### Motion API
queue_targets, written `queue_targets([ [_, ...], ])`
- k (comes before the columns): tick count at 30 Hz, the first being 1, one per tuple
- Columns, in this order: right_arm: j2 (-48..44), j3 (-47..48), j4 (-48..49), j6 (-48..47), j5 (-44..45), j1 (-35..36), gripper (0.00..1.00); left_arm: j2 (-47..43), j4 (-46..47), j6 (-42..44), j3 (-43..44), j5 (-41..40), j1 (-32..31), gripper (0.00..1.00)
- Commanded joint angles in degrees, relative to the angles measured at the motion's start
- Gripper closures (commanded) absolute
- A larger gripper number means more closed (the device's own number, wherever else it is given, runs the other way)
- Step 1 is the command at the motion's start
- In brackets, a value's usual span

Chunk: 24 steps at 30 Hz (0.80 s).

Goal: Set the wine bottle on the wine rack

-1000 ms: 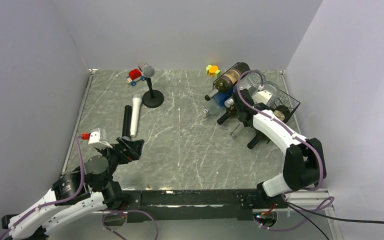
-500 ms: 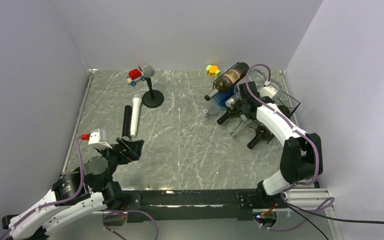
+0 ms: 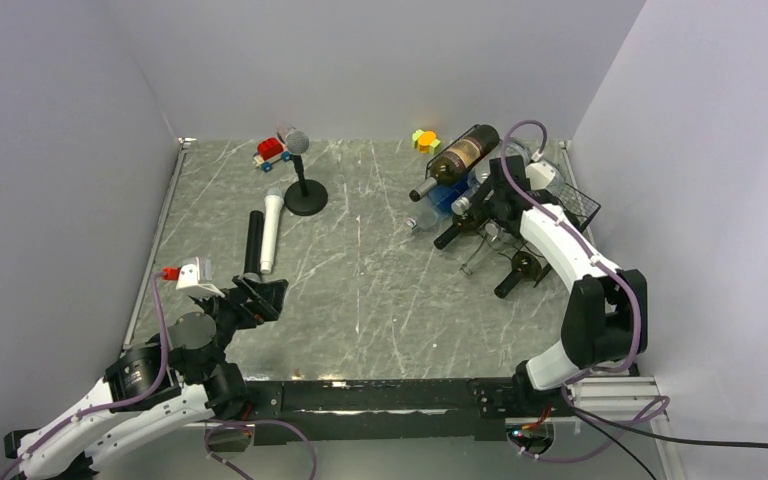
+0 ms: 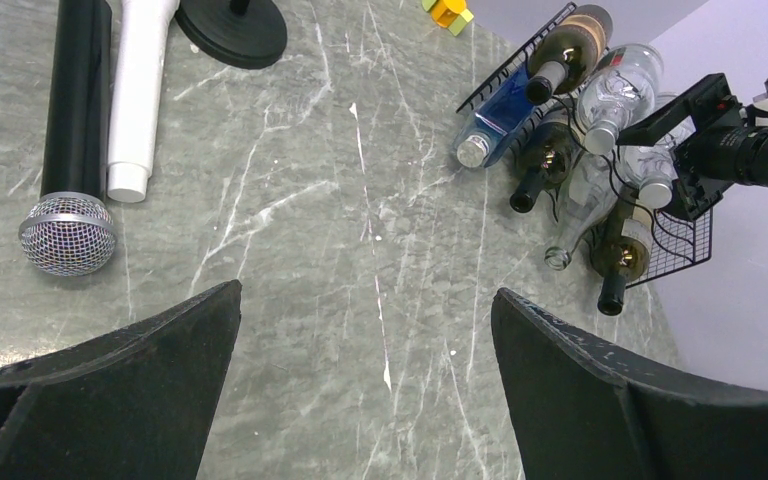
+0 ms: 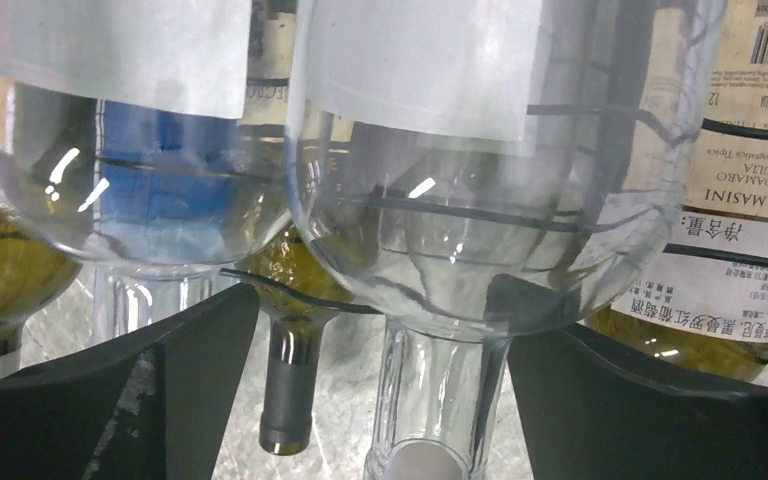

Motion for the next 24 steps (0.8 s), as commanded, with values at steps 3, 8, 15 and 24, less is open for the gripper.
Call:
queue_targets([
  [3,-6.8,1.4,4.3,-5.3,2.6,-0.6,0.00,-0.2,1.5,0.7,1.0,-1.4,0.1,0.01],
  [8,-13.3,1.0,0.5,-7.2,3.3,0.1,0.00,0.2,2.5,1.4,2.2,0.0,0.1,0.01],
  [15,-21.0,0.2,-2.9,-10.8,-1.1,0.7,0.00,2.7,1.8,0.1,7.0,0.7,0.1,0.01],
  [24,-35.1,0.2,-7.6,-18.8,-15.8,1.5,0.00,8.8,-3.3,4.6,18.8,4.6,0.1,0.01],
])
